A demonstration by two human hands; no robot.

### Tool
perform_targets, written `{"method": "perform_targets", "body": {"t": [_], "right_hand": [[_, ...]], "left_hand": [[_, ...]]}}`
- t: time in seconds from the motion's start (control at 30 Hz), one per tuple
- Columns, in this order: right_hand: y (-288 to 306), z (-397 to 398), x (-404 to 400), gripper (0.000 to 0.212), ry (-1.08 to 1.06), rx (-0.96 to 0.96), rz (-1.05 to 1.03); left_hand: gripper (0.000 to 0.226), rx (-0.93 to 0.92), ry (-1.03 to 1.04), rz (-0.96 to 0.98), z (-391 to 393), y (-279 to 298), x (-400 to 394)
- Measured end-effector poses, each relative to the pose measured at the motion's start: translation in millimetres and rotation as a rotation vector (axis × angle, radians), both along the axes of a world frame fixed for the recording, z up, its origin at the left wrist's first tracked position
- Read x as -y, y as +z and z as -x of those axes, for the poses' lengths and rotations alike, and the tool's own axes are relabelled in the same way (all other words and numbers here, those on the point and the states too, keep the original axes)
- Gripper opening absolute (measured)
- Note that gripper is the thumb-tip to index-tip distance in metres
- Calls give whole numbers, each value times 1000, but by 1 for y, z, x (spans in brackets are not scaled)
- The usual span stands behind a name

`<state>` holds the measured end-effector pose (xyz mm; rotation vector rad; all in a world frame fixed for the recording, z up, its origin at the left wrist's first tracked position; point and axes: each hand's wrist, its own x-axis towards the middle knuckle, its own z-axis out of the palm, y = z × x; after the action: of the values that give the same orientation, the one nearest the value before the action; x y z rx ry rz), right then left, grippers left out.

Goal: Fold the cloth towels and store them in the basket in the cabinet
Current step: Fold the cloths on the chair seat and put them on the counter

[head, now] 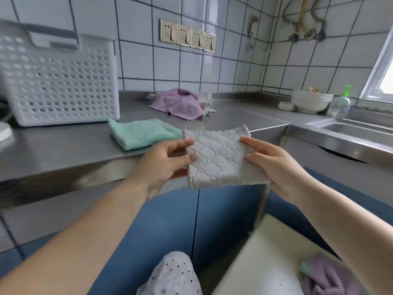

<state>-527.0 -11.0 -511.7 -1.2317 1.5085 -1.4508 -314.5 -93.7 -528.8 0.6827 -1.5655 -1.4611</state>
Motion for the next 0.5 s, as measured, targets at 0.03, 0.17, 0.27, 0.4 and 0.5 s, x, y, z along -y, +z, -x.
{"method": "perform_targets", "body": {"t": [0.03, 0.17, 0.27, 0.4, 0.5], "right_hand": [[11, -8, 9, 42, 24, -25, 14], [47, -37, 45, 43, 95, -9, 88], [60, -55, 77, 33, 90, -37, 118], [64, -80, 130, 29, 16, -148, 110], [59, -92, 157, 30, 2, -238, 56]], "left_hand": [[31, 3, 40, 33, -10, 8, 4], [34, 6, 198, 134, -48, 43, 21], [30, 82, 295, 192, -71, 65, 38], [37, 262, 404, 277, -91, 79, 58], [51, 528, 500, 417, -96, 79, 70]]}}
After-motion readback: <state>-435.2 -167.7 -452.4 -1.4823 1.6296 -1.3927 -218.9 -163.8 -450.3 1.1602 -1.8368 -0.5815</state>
